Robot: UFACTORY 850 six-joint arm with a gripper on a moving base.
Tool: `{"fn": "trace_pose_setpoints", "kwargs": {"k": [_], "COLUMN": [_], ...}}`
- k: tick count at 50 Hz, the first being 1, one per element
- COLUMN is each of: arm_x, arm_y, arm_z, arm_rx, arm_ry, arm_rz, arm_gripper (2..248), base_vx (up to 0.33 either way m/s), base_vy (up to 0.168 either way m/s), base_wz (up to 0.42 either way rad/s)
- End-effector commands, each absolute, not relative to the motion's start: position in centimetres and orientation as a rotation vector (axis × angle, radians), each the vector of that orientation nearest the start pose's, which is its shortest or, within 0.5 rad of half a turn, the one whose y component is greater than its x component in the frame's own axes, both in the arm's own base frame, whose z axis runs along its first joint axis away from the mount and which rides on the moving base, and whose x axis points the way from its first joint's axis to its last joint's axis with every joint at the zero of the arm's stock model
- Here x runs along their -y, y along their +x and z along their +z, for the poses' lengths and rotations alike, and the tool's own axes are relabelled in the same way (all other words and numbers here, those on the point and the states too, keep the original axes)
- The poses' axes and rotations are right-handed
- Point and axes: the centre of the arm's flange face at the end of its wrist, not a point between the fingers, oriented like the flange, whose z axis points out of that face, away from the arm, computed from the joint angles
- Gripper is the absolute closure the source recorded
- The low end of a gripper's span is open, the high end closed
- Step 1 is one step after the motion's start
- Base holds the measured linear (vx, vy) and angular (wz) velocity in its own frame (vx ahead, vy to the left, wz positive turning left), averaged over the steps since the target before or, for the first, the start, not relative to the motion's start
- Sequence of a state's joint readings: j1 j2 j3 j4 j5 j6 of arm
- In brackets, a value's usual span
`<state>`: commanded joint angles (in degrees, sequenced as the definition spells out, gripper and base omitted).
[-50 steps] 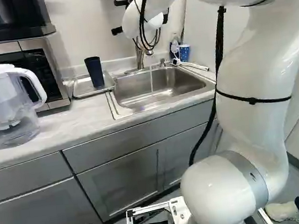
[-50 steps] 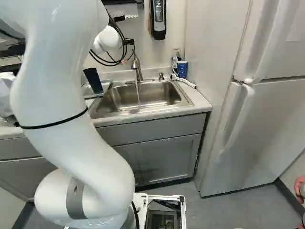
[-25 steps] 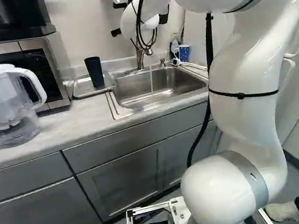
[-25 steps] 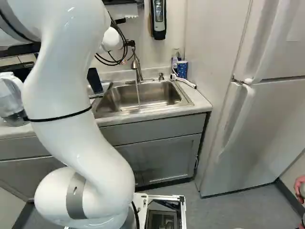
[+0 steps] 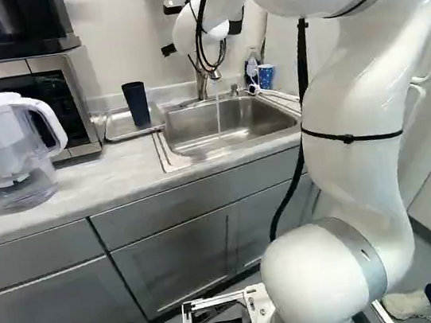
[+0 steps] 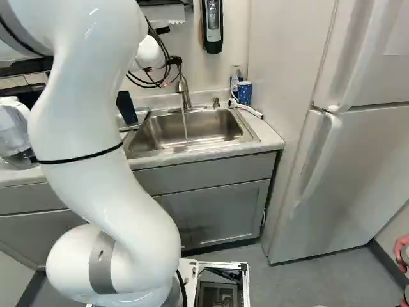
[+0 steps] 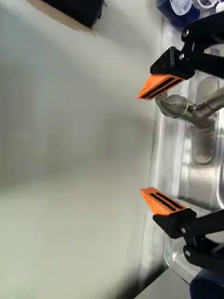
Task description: Rinse the cup and place it in the tray
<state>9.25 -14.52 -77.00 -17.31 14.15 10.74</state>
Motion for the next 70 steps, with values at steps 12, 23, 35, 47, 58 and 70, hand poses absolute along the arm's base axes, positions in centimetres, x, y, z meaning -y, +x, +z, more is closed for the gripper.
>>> {"fn": "trace_pose_setpoints", "kwargs": {"k": [12, 23, 35, 47, 58, 70], "arm_x": [-11.1, -11.0, -10.8, -10.8, -10.8, -10.3], "arm_y": [61.4, 60.5, 59.7, 59.7, 59.7, 58.9], "arm_z": [65.5, 65.3, 65.2, 65.2, 65.2, 65.6], "arm_rx": [0.384, 0.374, 0.361, 0.359, 0.36, 0.354], "arm_ry": [-2.397, -2.422, -2.446, -2.449, -2.447, -2.407], "arm_rz": [-1.844, -1.816, -1.789, -1.786, -1.788, -1.831], "arm_gripper": [3, 3, 3, 3, 3, 3], "base_vx": [0.0, 0.0, 0.0, 0.0, 0.0, 0.0], "base_vy": [0.0, 0.0, 0.0, 0.0, 0.0, 0.0], "base_wz": [0.0, 0.0, 0.0, 0.0, 0.0, 0.0]}}
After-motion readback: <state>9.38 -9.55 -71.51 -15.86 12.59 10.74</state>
